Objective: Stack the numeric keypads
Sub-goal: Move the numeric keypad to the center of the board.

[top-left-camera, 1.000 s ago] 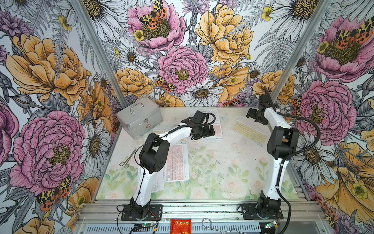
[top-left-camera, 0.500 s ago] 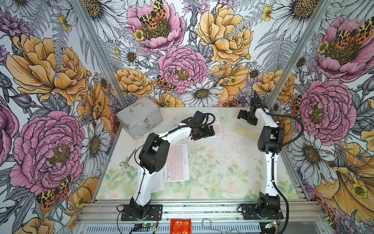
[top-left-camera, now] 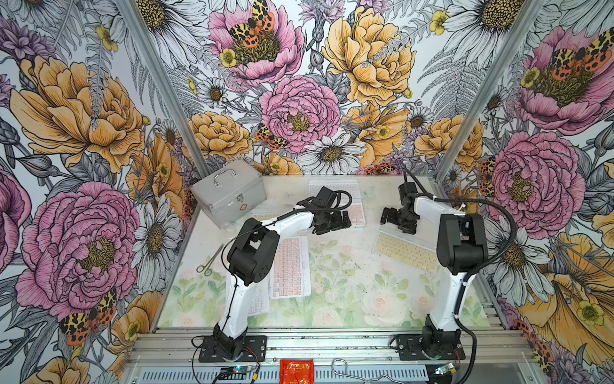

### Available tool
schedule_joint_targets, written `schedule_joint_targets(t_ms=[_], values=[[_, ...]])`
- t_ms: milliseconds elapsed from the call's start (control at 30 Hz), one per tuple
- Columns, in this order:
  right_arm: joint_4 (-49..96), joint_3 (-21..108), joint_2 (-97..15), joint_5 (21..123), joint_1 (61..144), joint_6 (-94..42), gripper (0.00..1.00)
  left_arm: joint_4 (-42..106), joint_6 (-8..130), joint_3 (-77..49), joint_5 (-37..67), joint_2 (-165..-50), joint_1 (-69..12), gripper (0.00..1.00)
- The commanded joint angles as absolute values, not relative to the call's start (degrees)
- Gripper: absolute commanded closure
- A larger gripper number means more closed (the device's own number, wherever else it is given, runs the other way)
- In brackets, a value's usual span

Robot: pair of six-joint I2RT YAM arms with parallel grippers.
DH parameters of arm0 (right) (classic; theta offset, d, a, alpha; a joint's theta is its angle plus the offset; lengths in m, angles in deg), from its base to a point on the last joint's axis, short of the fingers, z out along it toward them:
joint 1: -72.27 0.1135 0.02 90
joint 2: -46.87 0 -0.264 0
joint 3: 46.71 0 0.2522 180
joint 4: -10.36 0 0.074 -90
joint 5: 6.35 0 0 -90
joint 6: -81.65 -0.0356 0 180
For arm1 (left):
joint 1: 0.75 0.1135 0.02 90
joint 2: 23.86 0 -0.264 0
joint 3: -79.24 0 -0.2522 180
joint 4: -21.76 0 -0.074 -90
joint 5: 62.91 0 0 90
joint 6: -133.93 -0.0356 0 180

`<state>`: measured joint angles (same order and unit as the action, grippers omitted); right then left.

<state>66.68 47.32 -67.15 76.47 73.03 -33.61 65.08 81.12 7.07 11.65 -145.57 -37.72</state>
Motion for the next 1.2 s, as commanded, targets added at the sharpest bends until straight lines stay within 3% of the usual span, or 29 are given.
schedule_joint_targets(t_ms=[0,133,467,900,1167], values=[[64.05,43.74,-59.19,77.39,70.95,-35.39,0.00,62.17,82.14,6.97,9.35,-143.36,-39.36,0.01],[63.07,38.69,-52.46,82.31,63.94,-40.63,0.00,60.62,83.58,6.47,7.91,-143.26,-40.87,0.01],[56.81,25.78,-47.68,77.69,49.36,-47.24,0.00,58.03,85.41,8.98,5.96,-147.82,-45.77,0.01],[49.30,17.59,-48.32,68.76,49.98,-46.92,0.00,57.67,85.91,18.23,2.93,-160.38,-50.43,0.01],[47.04,14.13,-46.94,66.29,55.90,-48.10,0.00,52.04,89.44,8.81,2.47,-154.89,-50.43,0.01]])
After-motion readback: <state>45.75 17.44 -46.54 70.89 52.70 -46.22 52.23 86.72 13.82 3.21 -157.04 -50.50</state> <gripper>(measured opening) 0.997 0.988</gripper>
